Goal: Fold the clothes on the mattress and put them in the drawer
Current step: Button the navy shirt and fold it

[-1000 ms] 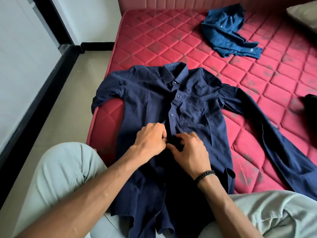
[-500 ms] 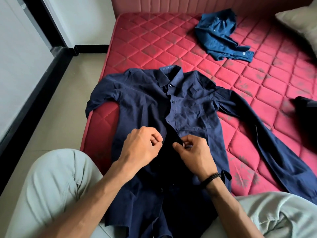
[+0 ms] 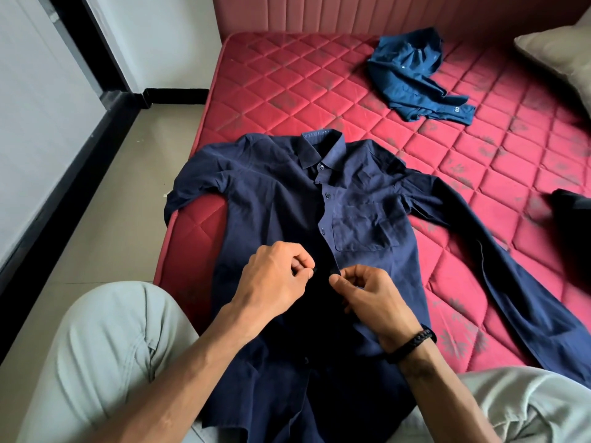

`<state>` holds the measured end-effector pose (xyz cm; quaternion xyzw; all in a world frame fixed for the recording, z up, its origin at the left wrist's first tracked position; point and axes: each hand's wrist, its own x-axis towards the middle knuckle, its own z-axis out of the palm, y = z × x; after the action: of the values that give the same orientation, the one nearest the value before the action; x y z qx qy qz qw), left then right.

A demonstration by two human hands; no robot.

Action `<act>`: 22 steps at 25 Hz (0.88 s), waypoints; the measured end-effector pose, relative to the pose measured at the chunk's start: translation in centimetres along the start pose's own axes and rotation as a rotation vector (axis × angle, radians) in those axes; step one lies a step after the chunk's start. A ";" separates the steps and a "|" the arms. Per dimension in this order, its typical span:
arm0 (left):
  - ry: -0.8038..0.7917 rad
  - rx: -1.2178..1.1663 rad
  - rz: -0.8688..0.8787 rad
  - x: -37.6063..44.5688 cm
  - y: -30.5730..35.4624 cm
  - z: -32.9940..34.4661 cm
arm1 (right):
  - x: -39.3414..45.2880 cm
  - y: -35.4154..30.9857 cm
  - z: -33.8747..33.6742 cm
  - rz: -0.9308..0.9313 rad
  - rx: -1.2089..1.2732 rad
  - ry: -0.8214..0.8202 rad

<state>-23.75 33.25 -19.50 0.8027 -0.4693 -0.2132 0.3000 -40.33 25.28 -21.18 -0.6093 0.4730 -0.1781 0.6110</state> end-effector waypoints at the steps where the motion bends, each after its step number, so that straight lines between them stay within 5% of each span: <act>1: -0.006 -0.007 -0.001 0.0 0.1 0.1 | 0.0 0.0 0.1 0.024 -0.003 -0.008; 9: -0.031 -0.179 0.014 -0.1 0.7 0.4 | 0.4 -0.7 0.4 0.098 0.204 0.106; 22: -0.087 -0.428 -0.154 -0.1 1.2 0.6 | 0.6 0.1 0.5 -0.160 -0.068 0.219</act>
<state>-24.96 32.75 -19.16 0.7442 -0.3632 -0.3646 0.4259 -39.63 25.11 -21.57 -0.6424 0.4924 -0.2757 0.5185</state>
